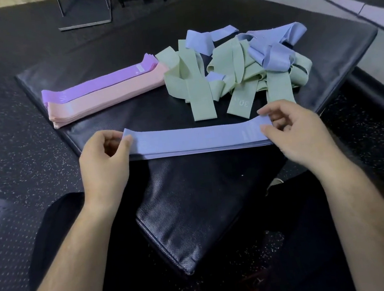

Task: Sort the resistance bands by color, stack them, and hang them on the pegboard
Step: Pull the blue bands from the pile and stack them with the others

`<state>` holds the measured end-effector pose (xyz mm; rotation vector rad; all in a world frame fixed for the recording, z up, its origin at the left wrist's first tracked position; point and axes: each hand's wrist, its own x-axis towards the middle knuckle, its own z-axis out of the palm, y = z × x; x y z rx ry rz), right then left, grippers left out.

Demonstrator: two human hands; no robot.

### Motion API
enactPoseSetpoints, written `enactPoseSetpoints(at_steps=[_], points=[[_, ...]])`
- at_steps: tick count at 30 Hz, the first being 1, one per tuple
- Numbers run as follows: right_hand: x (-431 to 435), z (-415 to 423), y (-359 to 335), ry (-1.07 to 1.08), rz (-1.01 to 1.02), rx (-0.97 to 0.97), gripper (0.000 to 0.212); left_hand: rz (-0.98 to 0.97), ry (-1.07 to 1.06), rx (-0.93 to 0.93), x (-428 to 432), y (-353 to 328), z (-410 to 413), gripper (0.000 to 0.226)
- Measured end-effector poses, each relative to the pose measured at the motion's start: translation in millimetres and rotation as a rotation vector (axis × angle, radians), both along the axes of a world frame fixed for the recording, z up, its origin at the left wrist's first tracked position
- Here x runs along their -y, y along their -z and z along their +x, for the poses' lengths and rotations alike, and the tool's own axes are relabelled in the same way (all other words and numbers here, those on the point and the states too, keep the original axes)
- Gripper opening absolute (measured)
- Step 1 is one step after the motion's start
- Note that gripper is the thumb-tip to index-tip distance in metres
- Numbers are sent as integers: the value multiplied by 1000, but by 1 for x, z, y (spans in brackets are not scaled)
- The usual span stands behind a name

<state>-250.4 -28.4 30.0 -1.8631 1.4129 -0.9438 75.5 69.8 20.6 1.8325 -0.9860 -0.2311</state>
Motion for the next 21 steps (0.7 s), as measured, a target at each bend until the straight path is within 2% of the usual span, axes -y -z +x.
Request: enactPoseSetpoints(at_steps=[5, 10, 14, 19, 21], points=[[4, -6, 8, -75, -50, -130, 25, 3, 63, 70, 0, 5, 4, 12], [6, -10, 16, -109, -63, -142, 17, 24, 66, 263, -1, 8, -5, 7], [4, -12, 17, -119, -80, -135, 19, 40, 35, 479, 2, 11, -10, 15], [2, -14, 12, -97, -84, -218, 23, 94, 85, 368, 0, 13, -9, 15], [1, -13, 12, -100, -103, -229, 24, 110, 76, 410, 0, 12, -9, 16]])
